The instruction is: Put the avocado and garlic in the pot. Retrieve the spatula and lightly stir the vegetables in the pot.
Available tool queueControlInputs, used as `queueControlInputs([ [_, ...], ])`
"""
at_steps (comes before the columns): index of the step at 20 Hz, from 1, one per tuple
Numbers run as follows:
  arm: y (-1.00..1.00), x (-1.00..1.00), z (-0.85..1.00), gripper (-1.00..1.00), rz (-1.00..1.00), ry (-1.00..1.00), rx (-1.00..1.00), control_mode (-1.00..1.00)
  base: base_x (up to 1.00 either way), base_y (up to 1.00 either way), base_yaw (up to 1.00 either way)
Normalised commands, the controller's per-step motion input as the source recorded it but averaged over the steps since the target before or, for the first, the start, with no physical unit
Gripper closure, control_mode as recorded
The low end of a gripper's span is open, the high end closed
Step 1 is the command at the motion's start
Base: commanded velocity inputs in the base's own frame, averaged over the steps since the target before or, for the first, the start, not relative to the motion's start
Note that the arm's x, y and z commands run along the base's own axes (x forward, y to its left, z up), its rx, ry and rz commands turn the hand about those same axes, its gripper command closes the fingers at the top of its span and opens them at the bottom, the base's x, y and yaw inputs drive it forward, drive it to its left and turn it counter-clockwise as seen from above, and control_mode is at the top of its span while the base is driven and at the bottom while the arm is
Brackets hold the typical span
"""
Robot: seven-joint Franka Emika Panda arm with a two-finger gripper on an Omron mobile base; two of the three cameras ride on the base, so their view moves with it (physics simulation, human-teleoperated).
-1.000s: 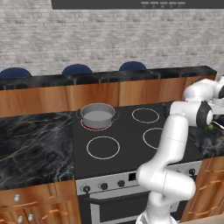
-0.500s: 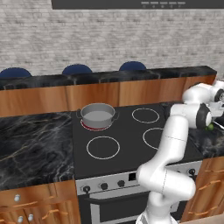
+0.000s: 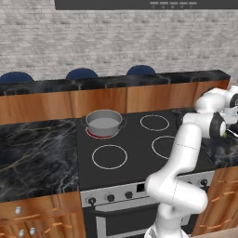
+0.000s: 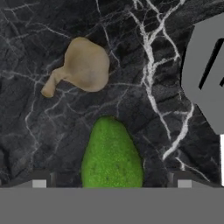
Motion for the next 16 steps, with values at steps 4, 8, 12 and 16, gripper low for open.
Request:
queueControlInputs([
  [4, 0.29, -0.28, -0.02, -1.00, 0.15, 0.00, 0.00, -1.00, 0.00, 0.00, 0.00],
  [8, 0.19, -0.10, -0.18, -1.00, 0.13, 0.00, 0.00, -1.00, 0.00, 0.00, 0.00],
  [12, 0.00, -0.01, -0.44, -1.00, 0.07, -0.07, 0.00, -1.00, 0.00, 0.00, 0.00],
  [16, 0.00, 0.01, -0.53, -1.00, 0.00, -0.16, 0.00, -1.00, 0.00, 0.00, 0.00],
])
